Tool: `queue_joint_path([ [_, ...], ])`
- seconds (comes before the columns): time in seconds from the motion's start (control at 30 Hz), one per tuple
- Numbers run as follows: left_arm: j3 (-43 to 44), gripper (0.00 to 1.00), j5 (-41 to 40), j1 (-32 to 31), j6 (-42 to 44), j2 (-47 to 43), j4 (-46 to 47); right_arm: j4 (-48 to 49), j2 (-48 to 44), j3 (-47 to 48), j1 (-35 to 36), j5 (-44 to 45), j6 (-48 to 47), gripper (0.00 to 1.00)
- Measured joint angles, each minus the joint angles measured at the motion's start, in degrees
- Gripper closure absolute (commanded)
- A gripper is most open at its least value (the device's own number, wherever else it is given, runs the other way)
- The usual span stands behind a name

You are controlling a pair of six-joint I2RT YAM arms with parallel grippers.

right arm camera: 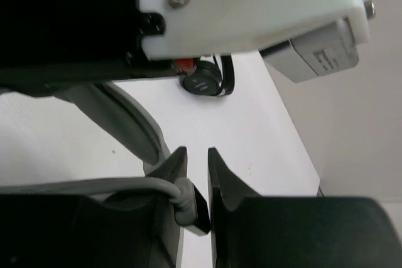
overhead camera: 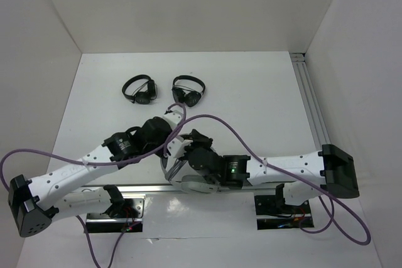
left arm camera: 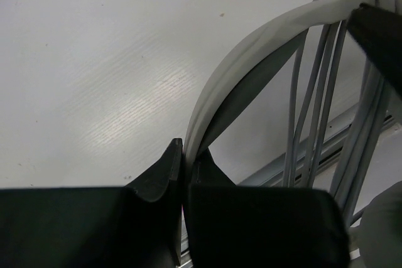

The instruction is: Wrap the headphones

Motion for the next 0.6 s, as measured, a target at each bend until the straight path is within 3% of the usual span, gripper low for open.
queue_joint_path([
  [0.23,3.6,1.00,4.2,5.8,3.3,-0.2,0.0,0.2,-4.3,-1.7,-3.8,-0.7,1.7,0.66],
  [0.4,6.5,1.00,10.1,9.8,6.5,-0.2,-1.7,0.8,-7.1,-1.6,-4.8,-3.0,3.8,0.50],
  [0.6,7.2,1.00,12.3,11.6,8.5,-0.2,-5.2,-8.6,-6.8,3.5,-7.6,-12.1,8.3,0.47],
])
